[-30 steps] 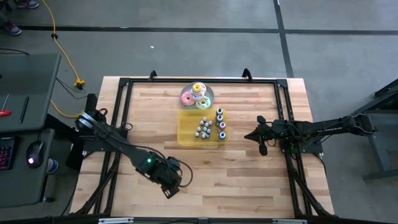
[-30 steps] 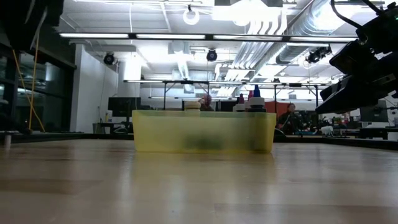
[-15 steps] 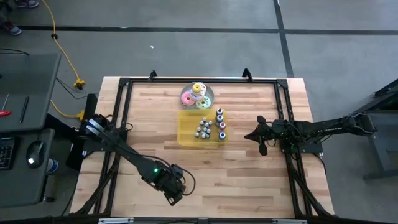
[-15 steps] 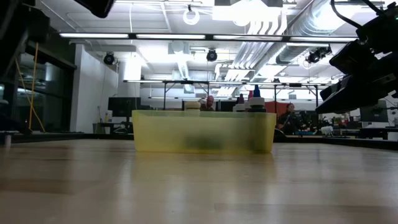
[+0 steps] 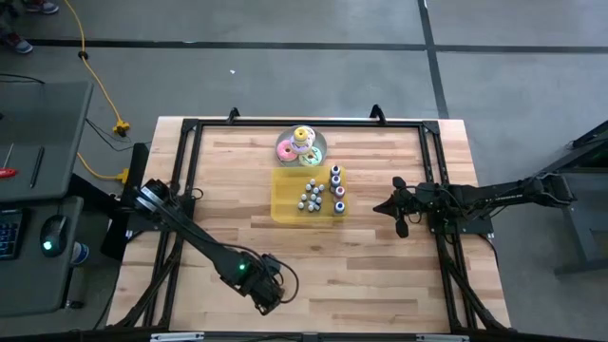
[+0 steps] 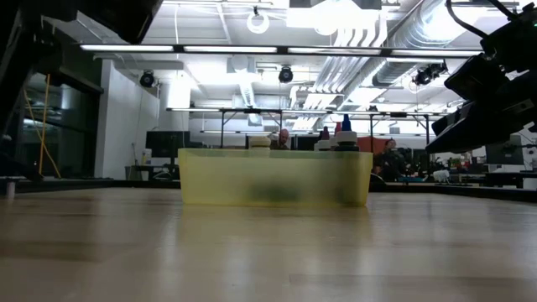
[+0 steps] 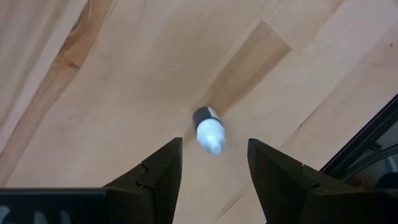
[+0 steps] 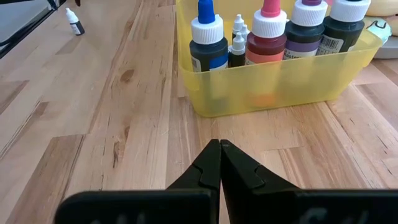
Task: Pick & Place food coloring
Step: Put the small black food coloring bottle into the yellow container
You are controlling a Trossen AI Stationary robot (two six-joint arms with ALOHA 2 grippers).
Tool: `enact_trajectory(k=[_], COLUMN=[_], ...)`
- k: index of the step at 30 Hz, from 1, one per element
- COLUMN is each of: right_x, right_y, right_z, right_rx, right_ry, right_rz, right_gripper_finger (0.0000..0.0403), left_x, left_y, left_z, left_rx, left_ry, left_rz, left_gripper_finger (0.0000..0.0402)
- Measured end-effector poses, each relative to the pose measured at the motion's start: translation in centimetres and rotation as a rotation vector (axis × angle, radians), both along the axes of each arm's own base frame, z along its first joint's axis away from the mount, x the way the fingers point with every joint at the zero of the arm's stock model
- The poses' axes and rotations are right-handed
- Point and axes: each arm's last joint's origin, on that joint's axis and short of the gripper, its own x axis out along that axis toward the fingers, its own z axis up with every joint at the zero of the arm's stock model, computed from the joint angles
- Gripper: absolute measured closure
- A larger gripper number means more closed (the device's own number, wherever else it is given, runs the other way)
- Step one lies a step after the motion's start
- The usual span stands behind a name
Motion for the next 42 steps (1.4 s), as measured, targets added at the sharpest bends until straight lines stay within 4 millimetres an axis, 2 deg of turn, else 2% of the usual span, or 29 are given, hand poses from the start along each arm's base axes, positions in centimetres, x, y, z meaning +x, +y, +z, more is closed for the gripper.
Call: enact_trajectory(k=[24, 27, 35, 42], right_x=[0.0, 0.0, 0.0, 0.0], right_y=[0.0, 0.0, 0.0, 0.0], right_z=[0.0, 0.0, 0.0, 0.0], right_rx=[0.000, 0.000, 0.000, 0.000], right_ry=[0.000, 0.000, 0.000, 0.000], right_rz=[0.000, 0.000, 0.000, 0.000], right_gripper_finger=[0.0402, 0.0402, 0.0402, 0.0402], left_x=[0.1, 0.1, 0.1, 0.1], left_y=[-0.1, -0.1, -0.1, -0.1], left_z=[-2.0, -1.9, -1.9, -1.9], left_rx=[-0.006, -0.011, -0.013, -0.015], left_ry=[0.004, 0.000, 0.001, 0.001], left_rz=[-0.018, -0.031, -0.057, -0.062], left_gripper_finger=[0.0227, 0.0245, 0.0322, 0.0348])
